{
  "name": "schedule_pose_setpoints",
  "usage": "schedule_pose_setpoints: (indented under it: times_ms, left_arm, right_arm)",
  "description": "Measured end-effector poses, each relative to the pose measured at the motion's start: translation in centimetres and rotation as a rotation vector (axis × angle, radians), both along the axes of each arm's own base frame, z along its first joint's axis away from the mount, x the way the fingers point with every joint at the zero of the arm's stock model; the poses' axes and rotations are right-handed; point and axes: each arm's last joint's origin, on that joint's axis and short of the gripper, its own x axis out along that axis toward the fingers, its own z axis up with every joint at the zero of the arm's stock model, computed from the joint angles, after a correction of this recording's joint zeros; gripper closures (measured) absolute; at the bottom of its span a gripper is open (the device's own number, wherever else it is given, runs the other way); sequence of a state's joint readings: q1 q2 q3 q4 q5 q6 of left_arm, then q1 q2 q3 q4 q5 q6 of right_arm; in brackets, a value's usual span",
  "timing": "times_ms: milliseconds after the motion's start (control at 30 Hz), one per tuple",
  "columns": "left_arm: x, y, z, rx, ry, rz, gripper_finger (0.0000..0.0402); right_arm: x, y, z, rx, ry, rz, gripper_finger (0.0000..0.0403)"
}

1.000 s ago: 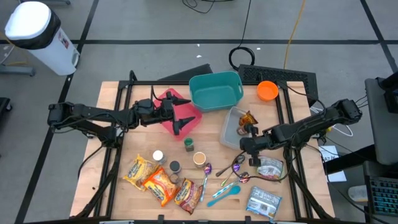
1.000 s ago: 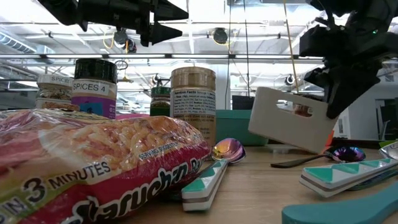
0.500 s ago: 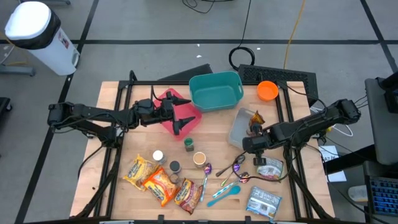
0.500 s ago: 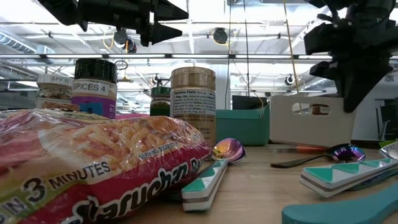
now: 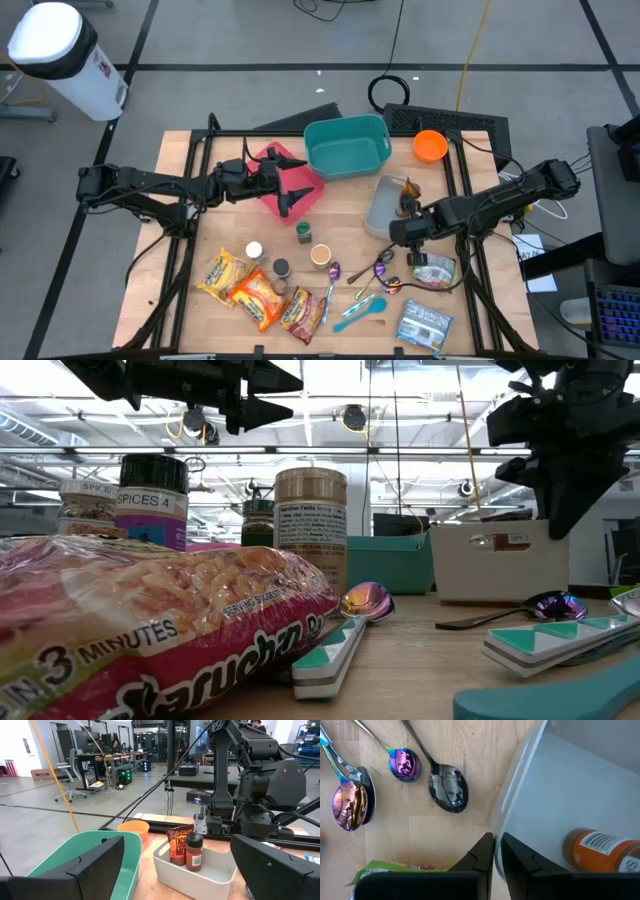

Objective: Pick & Place Food Item
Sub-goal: Put the green spice bottle into the gray bin

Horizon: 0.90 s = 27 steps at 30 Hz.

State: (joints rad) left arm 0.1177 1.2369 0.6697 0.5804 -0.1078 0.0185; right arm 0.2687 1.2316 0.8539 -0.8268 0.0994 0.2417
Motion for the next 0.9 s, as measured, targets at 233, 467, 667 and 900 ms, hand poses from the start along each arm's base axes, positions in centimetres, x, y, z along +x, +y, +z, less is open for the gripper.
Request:
schedule_pose_setpoints:
  times_ms: [233, 467, 667, 900]
  left_arm:
    - [0.0, 0.0, 0.0, 0.000, 0.000, 0.000, 0.0023]
    - [0.0, 0.0, 0.0, 0.000, 0.000, 0.000, 0.0030]
    - [0.0, 0.1, 0.0, 0.000, 0.000, 0.026, 0.0028]
    - [0.0, 0.1, 0.0, -0.001, 0.002, 0.034, 0.0019]
  right_arm:
    - [0.1, 0.0, 0.0, 0.002, -0.008, 0.000, 0.0335]
    - [0.0, 0.0, 0.3, 0.007, -0.026, 0.001, 0.0298]
    - [-0.6, -0.1, 1.6, 0.029, -0.085, -0.005, 0.0284]
    - [-3.4, -0.7, 3.8, 0.158, -0.041, -0.186, 0.0289]
